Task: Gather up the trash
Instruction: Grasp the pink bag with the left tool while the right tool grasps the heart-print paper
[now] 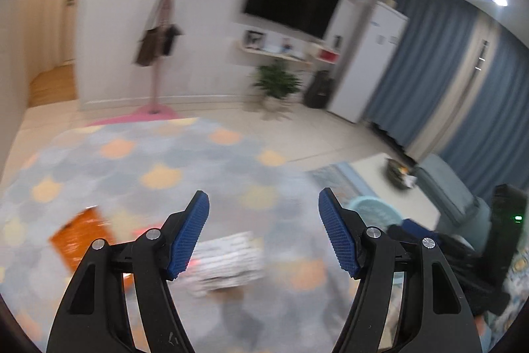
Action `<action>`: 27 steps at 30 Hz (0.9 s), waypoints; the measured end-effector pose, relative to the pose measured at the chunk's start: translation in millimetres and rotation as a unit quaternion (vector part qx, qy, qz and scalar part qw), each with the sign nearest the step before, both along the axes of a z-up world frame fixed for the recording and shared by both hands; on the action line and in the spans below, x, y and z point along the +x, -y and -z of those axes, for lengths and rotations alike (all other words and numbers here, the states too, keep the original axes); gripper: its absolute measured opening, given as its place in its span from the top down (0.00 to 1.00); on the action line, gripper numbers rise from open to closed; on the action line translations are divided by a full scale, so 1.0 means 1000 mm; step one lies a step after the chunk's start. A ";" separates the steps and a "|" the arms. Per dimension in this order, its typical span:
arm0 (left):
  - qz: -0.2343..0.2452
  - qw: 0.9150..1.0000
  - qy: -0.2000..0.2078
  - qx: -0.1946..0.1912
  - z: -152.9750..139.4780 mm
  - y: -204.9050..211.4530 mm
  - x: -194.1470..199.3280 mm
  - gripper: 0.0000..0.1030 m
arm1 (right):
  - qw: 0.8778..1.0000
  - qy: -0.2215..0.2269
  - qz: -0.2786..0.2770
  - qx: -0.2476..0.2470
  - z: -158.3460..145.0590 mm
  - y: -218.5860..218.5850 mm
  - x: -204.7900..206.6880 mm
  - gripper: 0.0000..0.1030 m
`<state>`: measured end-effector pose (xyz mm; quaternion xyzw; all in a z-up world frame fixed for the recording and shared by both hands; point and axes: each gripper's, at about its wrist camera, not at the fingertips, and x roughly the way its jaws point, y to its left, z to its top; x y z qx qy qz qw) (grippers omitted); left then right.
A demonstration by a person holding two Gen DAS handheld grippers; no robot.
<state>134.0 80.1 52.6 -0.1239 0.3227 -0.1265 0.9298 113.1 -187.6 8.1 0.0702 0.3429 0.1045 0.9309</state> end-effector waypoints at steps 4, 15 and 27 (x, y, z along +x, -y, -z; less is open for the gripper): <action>-0.043 0.998 -0.038 -0.012 0.020 -0.052 0.005 0.35 | 0.999 0.004 -0.031 -0.029 0.005 -0.039 0.000 0.51; -0.043 0.990 -0.134 -0.003 0.080 -0.071 0.044 0.35 | 0.993 -0.042 -0.103 -0.032 0.033 -0.105 0.013 0.64; -0.037 0.988 -0.134 0.073 0.100 -0.047 0.047 0.54 | 0.991 -0.078 -0.110 -0.016 0.054 -0.112 0.028 0.64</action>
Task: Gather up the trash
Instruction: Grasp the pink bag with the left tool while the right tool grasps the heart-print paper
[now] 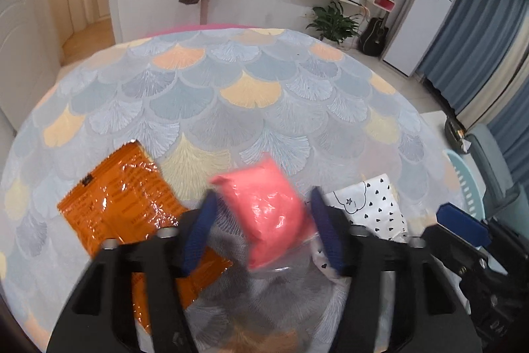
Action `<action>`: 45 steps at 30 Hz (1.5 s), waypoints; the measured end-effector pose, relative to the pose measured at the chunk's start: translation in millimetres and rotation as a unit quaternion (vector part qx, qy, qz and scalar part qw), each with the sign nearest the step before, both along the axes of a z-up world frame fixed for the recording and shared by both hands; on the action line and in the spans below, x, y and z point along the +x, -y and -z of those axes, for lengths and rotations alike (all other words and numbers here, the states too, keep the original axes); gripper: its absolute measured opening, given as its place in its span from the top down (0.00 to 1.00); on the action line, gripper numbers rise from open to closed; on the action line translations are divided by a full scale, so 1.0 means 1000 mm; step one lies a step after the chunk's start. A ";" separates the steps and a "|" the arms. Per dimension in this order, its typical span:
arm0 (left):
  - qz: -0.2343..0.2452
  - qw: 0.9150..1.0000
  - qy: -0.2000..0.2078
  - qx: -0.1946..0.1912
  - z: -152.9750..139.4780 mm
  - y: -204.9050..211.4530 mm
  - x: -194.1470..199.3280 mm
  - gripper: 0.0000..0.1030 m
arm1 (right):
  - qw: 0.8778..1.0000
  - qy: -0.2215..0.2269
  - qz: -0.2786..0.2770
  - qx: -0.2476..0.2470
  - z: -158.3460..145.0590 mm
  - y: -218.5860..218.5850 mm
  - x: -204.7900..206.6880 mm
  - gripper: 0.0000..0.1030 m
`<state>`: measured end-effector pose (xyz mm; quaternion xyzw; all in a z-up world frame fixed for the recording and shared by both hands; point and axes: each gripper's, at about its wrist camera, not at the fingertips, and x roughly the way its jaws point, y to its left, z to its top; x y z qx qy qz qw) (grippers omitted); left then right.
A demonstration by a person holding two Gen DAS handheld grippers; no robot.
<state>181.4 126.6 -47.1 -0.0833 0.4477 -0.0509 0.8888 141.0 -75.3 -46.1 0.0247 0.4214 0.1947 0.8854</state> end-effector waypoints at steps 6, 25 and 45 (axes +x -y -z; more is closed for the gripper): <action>-0.007 0.999 0.034 -0.015 -0.015 -0.012 -0.014 0.56 | 0.999 0.013 -0.041 0.004 0.000 -0.007 -0.007 0.64; -0.011 0.998 0.052 -0.046 -0.031 -0.037 -0.030 0.56 | 0.980 0.045 -0.162 -0.107 0.025 -0.060 0.001 0.36; -0.011 0.997 0.052 -0.055 -0.029 -0.042 -0.032 0.56 | 0.978 0.041 -0.156 -0.134 0.029 -0.062 0.005 0.48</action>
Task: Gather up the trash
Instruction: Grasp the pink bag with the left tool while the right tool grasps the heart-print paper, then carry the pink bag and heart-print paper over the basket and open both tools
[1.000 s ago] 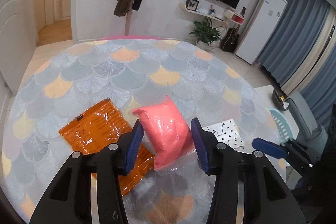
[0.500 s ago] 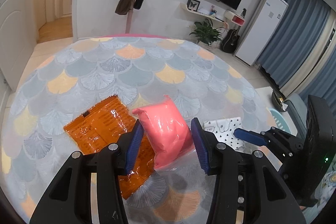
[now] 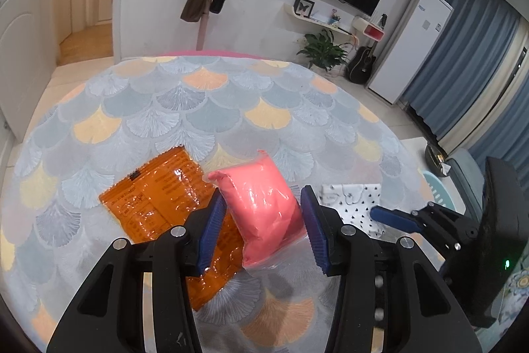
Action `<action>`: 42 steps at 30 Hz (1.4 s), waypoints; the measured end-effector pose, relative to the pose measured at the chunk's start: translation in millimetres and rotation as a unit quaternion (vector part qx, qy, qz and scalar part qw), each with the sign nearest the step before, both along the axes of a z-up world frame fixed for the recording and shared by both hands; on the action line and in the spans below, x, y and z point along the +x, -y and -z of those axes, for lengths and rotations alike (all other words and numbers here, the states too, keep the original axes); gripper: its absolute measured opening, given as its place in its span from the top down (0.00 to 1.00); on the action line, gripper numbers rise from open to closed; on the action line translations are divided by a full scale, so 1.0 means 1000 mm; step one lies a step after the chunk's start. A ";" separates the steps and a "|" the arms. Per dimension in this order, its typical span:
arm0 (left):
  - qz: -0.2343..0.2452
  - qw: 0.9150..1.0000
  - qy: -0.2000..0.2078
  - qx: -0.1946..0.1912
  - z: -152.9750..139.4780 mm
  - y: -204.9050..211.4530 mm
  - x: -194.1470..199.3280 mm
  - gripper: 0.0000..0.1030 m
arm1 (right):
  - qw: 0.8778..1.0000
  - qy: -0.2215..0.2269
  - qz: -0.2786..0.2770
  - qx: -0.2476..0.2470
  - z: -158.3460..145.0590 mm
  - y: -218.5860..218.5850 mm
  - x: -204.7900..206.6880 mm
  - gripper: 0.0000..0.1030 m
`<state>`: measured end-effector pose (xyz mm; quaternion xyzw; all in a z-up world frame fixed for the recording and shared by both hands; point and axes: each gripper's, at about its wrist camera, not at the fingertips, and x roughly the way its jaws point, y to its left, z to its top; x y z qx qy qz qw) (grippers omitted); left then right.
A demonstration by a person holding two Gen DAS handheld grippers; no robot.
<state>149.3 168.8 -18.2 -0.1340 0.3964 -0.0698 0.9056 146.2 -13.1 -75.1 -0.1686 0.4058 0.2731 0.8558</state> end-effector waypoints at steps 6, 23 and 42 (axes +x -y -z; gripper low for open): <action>0.002 1.000 0.011 0.004 -0.009 0.000 -0.005 0.56 | 0.998 -0.027 0.031 0.041 -0.006 0.010 0.019 0.85; 0.121 0.990 0.074 0.016 -0.062 0.111 0.001 0.56 | 0.972 0.079 0.176 0.134 -0.090 0.126 -0.013 0.97; 0.286 0.957 0.051 -0.008 -0.053 0.315 0.039 0.56 | 0.874 -0.017 0.419 0.244 -0.040 0.367 -0.010 0.97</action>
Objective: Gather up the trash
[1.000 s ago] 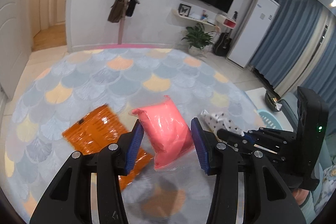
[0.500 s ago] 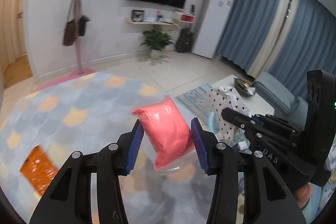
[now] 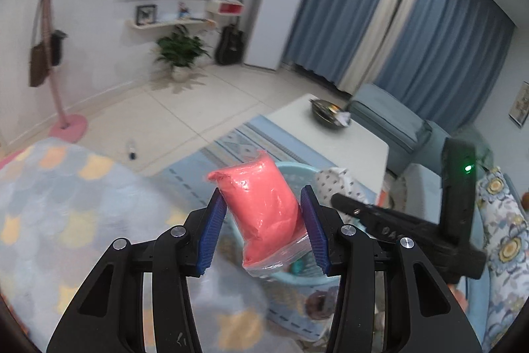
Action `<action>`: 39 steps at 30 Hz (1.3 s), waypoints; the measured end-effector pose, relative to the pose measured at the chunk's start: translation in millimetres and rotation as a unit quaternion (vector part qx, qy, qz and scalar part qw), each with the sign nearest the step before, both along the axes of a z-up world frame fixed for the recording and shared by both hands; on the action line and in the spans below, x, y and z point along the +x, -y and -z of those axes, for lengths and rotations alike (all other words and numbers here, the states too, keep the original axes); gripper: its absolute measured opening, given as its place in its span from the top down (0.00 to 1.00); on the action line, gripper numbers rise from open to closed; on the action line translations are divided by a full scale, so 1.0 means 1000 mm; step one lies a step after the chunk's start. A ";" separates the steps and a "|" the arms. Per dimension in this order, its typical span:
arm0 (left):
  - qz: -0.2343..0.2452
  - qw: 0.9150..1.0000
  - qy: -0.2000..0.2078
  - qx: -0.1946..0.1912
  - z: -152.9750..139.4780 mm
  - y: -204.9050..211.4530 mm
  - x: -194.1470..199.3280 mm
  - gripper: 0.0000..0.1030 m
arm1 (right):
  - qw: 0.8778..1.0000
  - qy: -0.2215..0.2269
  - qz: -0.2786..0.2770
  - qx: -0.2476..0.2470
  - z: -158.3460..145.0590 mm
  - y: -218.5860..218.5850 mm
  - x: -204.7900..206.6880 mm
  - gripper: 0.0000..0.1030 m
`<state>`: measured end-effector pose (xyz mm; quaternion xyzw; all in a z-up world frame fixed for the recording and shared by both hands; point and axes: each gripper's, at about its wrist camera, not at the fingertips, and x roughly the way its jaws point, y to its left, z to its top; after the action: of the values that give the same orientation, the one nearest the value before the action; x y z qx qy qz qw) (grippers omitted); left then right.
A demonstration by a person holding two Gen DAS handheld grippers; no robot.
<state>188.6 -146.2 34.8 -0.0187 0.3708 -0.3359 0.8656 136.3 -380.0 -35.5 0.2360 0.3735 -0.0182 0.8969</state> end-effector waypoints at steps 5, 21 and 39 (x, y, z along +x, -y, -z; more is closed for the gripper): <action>0.028 0.999 -0.026 0.014 0.027 0.043 0.010 0.56 | 0.999 -0.034 0.036 0.005 0.033 0.032 0.001 0.97; 0.031 0.993 -0.099 0.050 0.090 0.111 0.038 0.33 | 0.988 -0.129 0.074 0.031 0.114 0.086 0.017 0.94; 0.001 0.999 -0.036 0.002 0.036 0.042 -0.002 0.17 | 0.996 -0.066 0.053 0.021 0.057 0.050 -0.009 0.45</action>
<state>187.1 -188.7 -0.8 -0.0290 0.4027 -0.3350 0.8513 127.7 -430.4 -92.7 0.2722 0.4188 -0.0736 0.8632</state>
